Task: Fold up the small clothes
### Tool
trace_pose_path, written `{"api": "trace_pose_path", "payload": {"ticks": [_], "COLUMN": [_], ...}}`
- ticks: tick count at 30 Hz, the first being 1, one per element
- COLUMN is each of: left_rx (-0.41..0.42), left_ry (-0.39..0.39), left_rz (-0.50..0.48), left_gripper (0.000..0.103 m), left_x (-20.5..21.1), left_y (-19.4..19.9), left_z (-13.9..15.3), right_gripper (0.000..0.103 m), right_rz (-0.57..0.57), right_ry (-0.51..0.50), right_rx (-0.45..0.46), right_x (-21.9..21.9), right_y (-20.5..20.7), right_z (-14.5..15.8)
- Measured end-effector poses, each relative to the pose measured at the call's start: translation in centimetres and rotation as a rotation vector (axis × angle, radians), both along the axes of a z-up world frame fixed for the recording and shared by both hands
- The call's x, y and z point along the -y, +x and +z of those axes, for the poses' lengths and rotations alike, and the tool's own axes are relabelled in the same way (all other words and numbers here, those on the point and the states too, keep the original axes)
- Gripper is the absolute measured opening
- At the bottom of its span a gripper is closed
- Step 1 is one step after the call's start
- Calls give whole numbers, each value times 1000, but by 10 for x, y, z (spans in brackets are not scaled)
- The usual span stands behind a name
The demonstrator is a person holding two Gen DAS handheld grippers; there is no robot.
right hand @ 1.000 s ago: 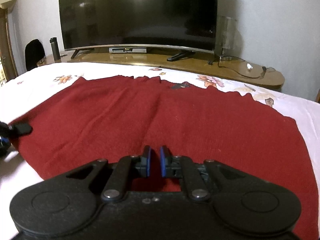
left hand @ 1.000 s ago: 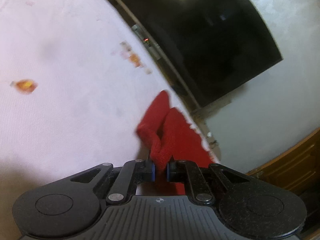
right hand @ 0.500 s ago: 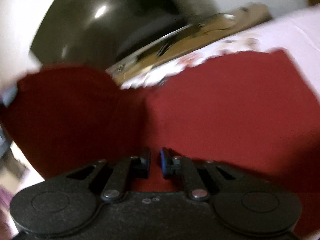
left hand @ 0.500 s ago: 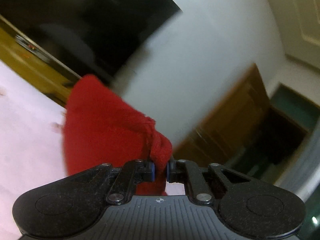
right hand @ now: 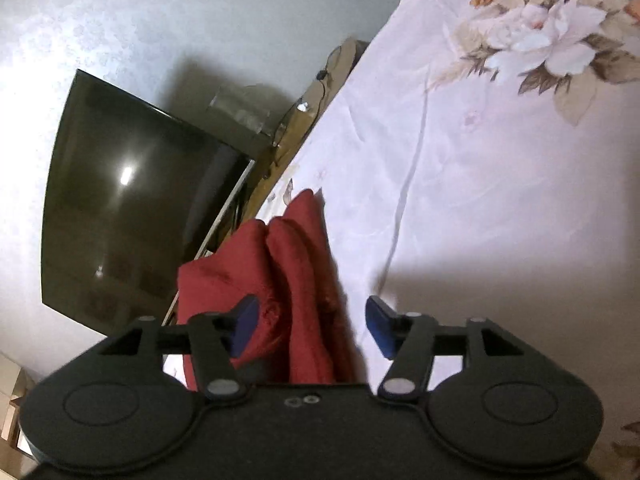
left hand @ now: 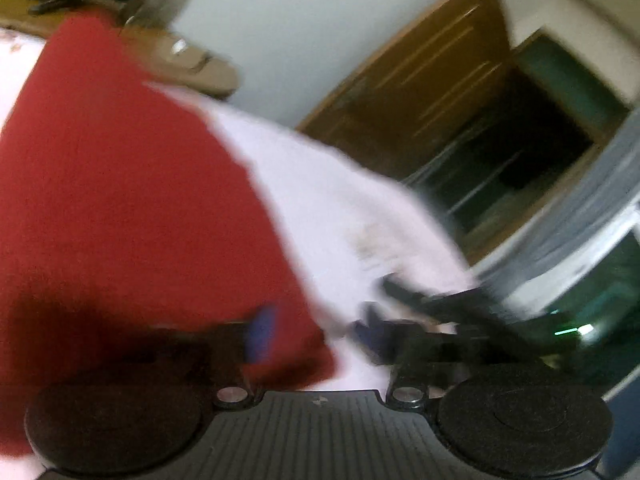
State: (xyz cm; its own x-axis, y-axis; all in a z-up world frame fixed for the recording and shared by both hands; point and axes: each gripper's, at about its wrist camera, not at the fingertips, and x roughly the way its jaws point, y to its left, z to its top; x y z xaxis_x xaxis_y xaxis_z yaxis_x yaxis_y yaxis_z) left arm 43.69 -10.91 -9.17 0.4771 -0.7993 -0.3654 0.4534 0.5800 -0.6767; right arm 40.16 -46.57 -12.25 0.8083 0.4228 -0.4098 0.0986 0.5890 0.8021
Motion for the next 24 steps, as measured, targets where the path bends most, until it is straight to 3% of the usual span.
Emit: {"api": "trace_pose_path", "payload": {"ticks": [2,4,7,10,12,16,21,24], "left_rx": [87,108,37,-44,-58,-78,-76,-104], "left_ry": [-17,-1,68,81,113,165,172,241], "left_rz": [19,108,297,390,407,437,461,429], "left_gripper": [67,67,67,67,67,67,67,67], "left_x": [-21,-50,-98,-127,-131,-115,-116,-106], "left_y": [-16,-20,-12,-15,-20,-25,-6,10], "left_z": [24,34,24,8,1,-11,-17,-18], "right_gripper": [62,62,62,63,63,63,60,49], "right_rz": [16,51,136,201,210,241,281,302], "right_ry": [23,47,69,67,38,87,58,56], "right_rx": [8,19,2,-34,-73,-105,-62,-78], "right_x": [-1,-2,-20,-43,-51,-59,-69,-76], "right_y": [-2,0,9,20,28,42,64,75], "right_z": [0,-1,-3,-6,-7,-12,-5,-11]}}
